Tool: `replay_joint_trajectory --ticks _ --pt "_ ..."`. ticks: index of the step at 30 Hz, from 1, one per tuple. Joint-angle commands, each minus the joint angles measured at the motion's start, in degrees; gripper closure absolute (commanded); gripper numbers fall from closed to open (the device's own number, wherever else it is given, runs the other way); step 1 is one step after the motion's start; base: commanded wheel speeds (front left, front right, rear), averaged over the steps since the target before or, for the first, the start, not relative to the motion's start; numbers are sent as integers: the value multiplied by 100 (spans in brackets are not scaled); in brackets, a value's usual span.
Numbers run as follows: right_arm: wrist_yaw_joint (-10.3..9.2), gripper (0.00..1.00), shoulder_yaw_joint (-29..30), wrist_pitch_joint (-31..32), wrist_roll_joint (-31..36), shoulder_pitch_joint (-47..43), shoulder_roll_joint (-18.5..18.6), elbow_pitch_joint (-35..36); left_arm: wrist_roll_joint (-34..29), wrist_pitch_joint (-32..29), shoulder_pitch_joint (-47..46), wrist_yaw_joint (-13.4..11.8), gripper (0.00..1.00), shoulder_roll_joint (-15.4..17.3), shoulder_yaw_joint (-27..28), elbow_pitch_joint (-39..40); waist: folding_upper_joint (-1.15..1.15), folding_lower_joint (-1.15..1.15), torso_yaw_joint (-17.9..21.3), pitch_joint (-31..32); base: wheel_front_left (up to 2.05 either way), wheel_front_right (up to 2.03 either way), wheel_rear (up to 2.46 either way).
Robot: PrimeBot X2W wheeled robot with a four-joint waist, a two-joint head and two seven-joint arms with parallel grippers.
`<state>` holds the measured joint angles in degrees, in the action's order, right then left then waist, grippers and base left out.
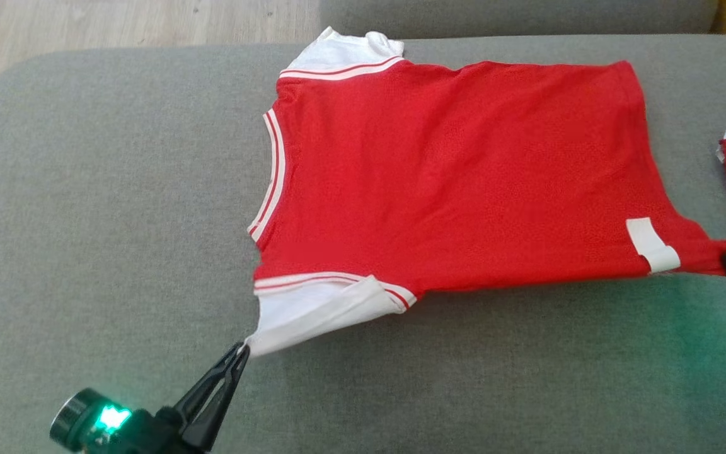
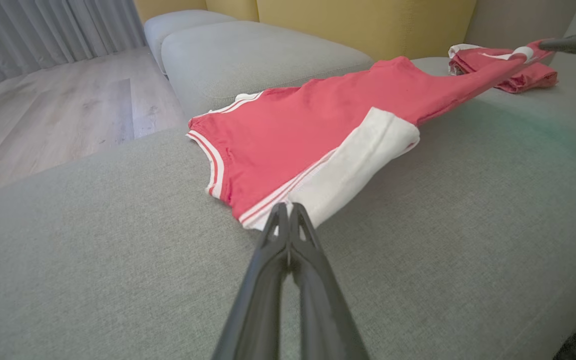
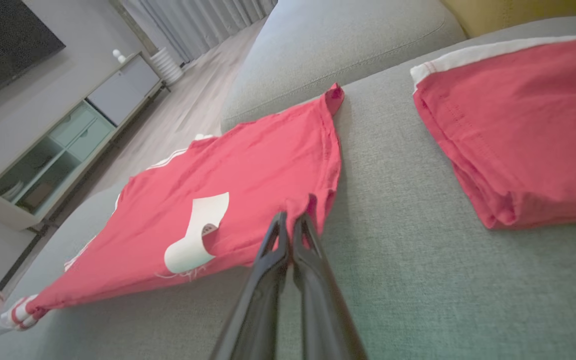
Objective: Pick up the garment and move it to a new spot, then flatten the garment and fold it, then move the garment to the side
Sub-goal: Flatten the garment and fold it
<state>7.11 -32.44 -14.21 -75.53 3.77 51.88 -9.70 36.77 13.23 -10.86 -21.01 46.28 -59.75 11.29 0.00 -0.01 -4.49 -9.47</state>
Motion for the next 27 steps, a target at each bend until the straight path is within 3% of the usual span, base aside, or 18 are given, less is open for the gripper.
replay_joint_trajectory --ticks 1,4,11,16,27 --pt "37 100 179 -78 65 12 189 133 -92 -16 -305 -19 100 251 211 147 0 1 -10 -59 0 0 0" --pt "37 100 431 -78 210 -105 37 225 -199 -66 -658 48 100 181 305 99 0 1 -42 -193 0 0 0" --pt "37 100 628 -78 307 244 -1 233 -537 -237 -1915 546 100 -258 419 -560 0 1 -71 -662 0 0 0" --pt "37 100 529 -66 296 786 61 102 -817 -255 -2946 937 100 -651 488 -1281 0 1 -64 -982 0 0 0" --pt "37 100 3 73 295 1914 87 -331 -1139 -348 -4466 1460 100 -1189 535 -2661 0 1 -18 -1461 0 0 0"
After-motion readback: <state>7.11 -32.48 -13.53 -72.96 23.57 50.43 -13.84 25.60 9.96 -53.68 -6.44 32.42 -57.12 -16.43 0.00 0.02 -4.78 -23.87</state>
